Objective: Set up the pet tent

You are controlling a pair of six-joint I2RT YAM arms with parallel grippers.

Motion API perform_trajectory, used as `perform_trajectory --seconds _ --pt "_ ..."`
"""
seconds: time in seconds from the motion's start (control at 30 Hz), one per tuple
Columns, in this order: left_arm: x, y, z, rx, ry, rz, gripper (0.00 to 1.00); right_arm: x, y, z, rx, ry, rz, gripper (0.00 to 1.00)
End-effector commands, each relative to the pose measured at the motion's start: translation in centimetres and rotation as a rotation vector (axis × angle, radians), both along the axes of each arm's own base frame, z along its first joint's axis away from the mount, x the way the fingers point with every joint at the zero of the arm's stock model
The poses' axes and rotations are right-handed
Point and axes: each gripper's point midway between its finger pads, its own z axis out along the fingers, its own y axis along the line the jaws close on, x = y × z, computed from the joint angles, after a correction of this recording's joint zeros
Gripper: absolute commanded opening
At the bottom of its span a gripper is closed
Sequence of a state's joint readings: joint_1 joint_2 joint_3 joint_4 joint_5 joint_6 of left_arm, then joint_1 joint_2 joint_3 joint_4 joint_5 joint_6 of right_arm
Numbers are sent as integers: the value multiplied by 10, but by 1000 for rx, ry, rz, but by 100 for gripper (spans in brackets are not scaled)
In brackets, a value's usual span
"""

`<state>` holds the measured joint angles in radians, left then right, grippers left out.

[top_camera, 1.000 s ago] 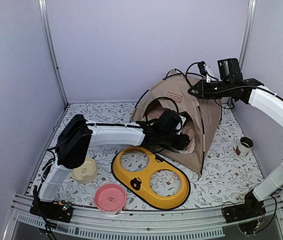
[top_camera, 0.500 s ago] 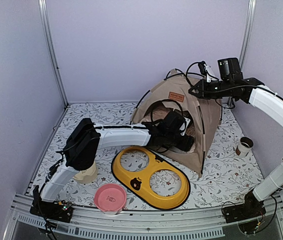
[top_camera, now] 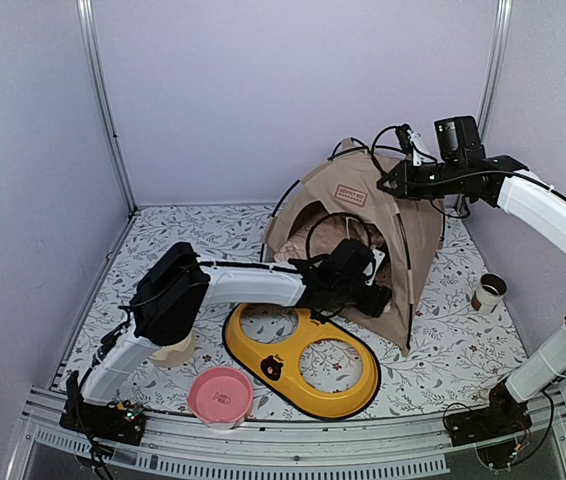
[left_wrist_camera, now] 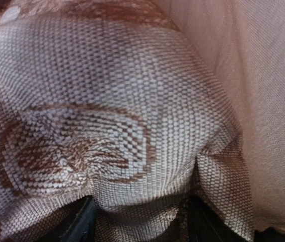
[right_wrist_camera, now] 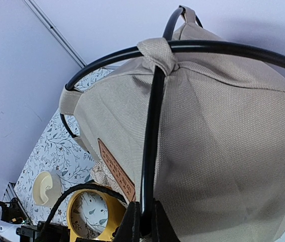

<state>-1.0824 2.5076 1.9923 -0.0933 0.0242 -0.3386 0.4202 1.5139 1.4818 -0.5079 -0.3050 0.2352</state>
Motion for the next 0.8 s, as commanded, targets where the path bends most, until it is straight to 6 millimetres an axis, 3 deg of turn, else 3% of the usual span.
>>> perform_trajectory --seconds 0.0,0.17,0.33,0.47,0.6,0.77 --pt "-46 -4 -31 75 60 -89 68 -6 4 -27 -43 93 14 4" --pt "-34 1 44 -4 -19 -35 77 -6 1 -11 -33 59 1 20" --pt "-26 31 103 -72 -49 12 82 -10 -7 13 -20 3 -33 42" --pt "-32 57 140 -105 -91 5 87 -15 -18 32 -15 -42 -81 68" --pt "-29 95 179 -149 -115 48 88 -21 -35 47 -24 -80 -155 85" --pt "-11 165 206 -183 -114 176 87 -36 -50 69 -9 -128 -214 89"
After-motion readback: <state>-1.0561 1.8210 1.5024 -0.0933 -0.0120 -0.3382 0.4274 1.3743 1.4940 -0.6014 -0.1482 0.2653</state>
